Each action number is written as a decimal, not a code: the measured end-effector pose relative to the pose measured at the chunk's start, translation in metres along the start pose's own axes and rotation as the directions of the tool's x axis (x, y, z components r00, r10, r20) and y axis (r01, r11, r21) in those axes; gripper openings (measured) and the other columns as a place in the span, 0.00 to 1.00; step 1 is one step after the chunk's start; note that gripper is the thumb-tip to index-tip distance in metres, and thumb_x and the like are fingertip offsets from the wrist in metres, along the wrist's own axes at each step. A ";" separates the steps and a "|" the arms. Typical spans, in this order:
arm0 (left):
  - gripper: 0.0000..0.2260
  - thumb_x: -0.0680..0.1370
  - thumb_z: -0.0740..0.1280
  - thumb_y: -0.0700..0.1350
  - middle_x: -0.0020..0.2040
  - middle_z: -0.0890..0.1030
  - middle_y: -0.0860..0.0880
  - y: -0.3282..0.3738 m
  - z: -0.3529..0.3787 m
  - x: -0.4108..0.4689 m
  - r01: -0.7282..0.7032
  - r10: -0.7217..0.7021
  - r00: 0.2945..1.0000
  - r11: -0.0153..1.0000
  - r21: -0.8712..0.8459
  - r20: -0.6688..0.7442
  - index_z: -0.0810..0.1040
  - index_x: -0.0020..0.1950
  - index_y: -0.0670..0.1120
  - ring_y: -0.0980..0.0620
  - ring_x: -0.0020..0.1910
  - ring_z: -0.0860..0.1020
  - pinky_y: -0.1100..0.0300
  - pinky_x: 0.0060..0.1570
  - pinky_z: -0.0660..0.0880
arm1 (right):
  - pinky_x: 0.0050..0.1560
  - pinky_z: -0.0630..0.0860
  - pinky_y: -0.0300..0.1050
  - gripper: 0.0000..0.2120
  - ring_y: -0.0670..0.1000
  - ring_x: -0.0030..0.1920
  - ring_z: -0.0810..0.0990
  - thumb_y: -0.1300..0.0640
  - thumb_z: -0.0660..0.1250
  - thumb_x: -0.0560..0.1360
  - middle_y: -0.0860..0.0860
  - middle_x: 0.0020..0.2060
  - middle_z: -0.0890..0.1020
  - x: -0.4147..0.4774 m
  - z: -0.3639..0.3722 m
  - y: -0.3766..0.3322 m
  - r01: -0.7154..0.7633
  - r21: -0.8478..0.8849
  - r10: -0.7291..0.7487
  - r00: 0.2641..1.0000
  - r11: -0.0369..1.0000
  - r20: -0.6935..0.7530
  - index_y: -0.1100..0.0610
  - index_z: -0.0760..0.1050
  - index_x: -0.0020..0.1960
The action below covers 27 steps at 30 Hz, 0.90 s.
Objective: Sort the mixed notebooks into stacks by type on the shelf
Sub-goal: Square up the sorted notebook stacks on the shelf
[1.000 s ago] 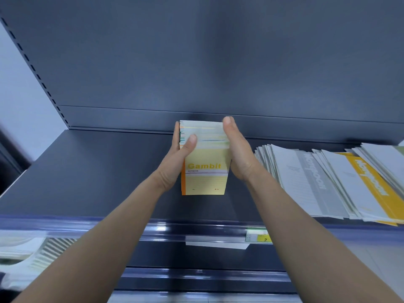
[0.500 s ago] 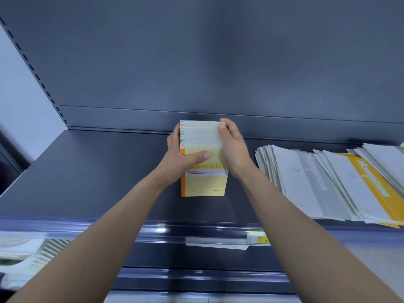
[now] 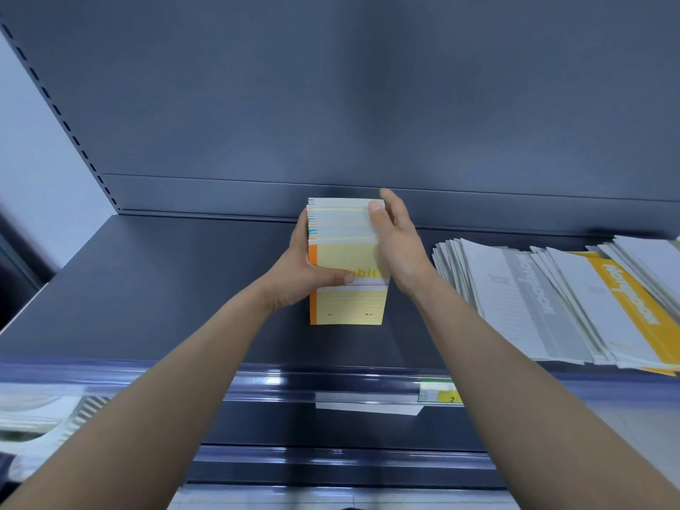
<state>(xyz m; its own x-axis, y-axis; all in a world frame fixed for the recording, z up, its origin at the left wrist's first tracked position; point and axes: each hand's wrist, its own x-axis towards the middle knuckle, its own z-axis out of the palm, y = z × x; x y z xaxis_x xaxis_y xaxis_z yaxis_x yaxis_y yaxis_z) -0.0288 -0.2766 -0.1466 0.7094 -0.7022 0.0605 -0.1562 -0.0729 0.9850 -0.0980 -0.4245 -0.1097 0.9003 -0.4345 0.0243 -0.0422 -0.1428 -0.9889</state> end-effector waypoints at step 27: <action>0.55 0.61 0.77 0.56 0.65 0.63 0.49 0.067 0.018 0.016 0.027 -0.143 0.988 0.494 0.869 0.050 0.42 0.77 0.53 0.49 0.67 0.58 0.53 0.60 0.66 | 0.58 0.74 0.46 0.52 0.47 0.60 0.72 0.51 0.81 0.53 0.46 0.61 0.70 -0.004 -0.043 -0.002 0.076 -0.570 0.159 0.923 0.818 0.350 0.46 0.55 0.70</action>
<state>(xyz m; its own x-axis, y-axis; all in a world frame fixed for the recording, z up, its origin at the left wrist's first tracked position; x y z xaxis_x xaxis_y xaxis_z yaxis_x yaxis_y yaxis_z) -0.0402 -0.3059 -0.0821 0.6891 -0.7191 -0.0893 -0.6550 -0.6709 0.3476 -0.1196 -0.4606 -0.1013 0.9762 -0.1120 -0.1858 -0.2130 -0.6571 -0.7231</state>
